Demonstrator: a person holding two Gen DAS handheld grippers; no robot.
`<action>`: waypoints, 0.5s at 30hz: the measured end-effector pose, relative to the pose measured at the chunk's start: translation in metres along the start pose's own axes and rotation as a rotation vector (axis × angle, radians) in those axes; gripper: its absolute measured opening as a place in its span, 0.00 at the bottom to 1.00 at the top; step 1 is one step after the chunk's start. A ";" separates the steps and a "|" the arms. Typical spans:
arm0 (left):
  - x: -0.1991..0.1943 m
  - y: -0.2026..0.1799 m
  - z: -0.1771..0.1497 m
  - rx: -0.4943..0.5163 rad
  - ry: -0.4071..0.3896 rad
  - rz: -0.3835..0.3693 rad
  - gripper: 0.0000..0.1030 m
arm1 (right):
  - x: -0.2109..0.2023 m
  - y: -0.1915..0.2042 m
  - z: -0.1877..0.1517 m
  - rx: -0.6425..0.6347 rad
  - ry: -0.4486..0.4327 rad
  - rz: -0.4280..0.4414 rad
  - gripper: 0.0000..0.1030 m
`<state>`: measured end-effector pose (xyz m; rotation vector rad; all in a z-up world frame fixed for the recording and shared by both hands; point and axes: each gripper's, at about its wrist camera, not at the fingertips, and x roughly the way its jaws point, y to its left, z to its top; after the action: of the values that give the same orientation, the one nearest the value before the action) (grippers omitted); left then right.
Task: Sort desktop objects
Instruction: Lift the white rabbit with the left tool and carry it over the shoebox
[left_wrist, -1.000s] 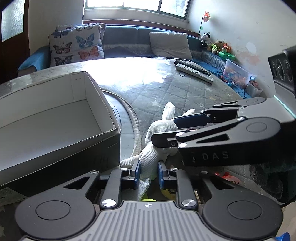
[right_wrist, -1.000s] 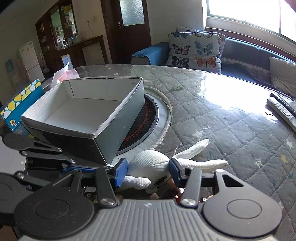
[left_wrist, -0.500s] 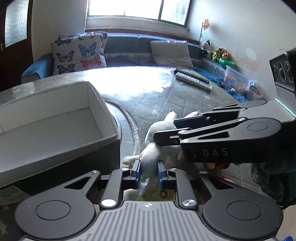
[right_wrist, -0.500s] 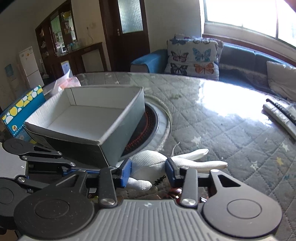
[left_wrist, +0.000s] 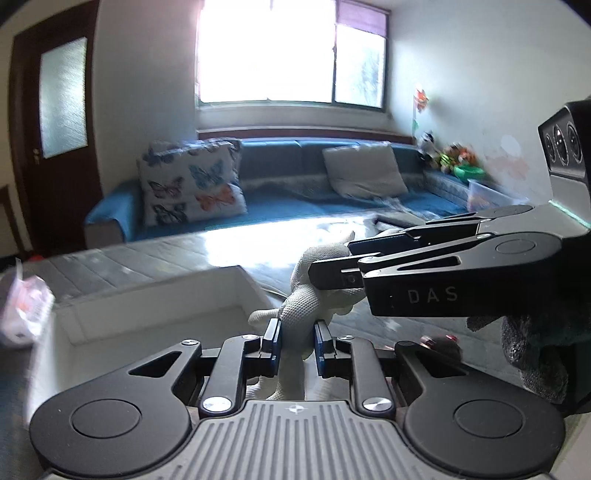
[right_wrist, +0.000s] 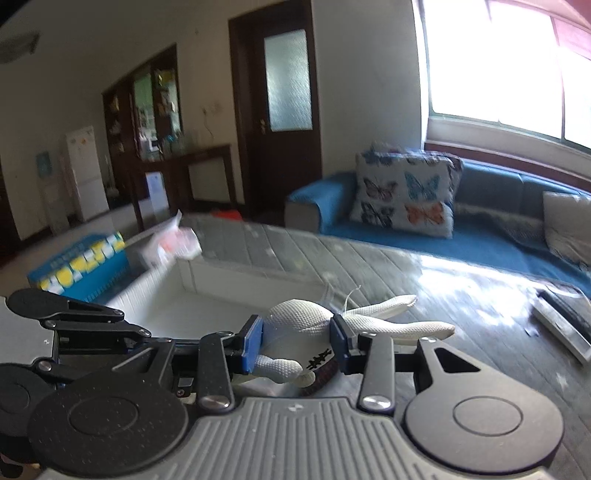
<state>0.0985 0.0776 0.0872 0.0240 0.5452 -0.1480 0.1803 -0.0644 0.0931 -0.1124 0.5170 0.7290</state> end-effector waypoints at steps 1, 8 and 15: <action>-0.001 0.008 0.002 -0.004 -0.002 0.014 0.19 | 0.006 0.004 0.004 0.003 0.000 0.012 0.38; 0.011 0.066 0.006 -0.052 0.041 0.078 0.20 | 0.061 0.022 0.020 0.045 0.058 0.083 0.36; 0.047 0.115 -0.005 -0.091 0.150 0.127 0.20 | 0.130 0.035 0.019 0.097 0.167 0.136 0.32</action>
<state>0.1520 0.1853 0.0567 -0.0189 0.6976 0.0032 0.2463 0.0459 0.0495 -0.0475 0.7235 0.8295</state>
